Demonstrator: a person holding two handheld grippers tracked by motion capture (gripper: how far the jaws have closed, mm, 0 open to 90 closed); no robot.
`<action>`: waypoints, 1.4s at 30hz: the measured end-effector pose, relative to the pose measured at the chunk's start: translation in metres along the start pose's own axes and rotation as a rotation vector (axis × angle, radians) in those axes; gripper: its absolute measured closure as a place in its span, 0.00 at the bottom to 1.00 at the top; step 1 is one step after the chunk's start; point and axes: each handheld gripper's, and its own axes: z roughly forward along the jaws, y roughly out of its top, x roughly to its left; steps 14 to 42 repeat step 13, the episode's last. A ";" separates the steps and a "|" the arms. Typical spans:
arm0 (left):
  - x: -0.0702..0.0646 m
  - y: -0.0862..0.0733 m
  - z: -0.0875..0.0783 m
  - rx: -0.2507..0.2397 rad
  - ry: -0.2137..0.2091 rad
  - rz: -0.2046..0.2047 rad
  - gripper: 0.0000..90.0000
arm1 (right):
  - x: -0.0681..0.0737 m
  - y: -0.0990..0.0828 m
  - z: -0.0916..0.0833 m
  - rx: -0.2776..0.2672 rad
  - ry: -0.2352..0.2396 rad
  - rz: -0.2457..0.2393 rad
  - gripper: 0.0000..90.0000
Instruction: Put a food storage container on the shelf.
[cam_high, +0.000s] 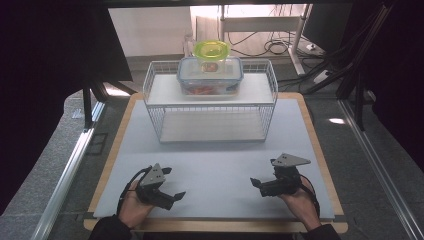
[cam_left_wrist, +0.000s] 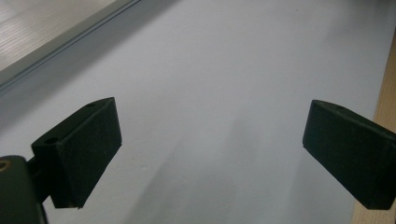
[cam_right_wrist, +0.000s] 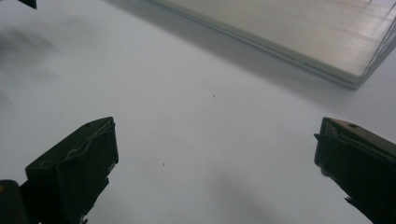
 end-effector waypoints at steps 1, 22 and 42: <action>0.000 0.000 0.000 0.002 0.002 0.001 0.05 | 0.000 -0.002 0.000 0.005 0.001 0.001 0.00; 0.001 -0.001 0.002 0.019 0.007 -0.002 0.05 | -0.005 -0.015 0.006 0.070 0.007 0.043 0.00; 0.001 -0.001 0.002 0.019 0.007 -0.002 0.05 | -0.005 -0.015 0.006 0.070 0.007 0.043 0.00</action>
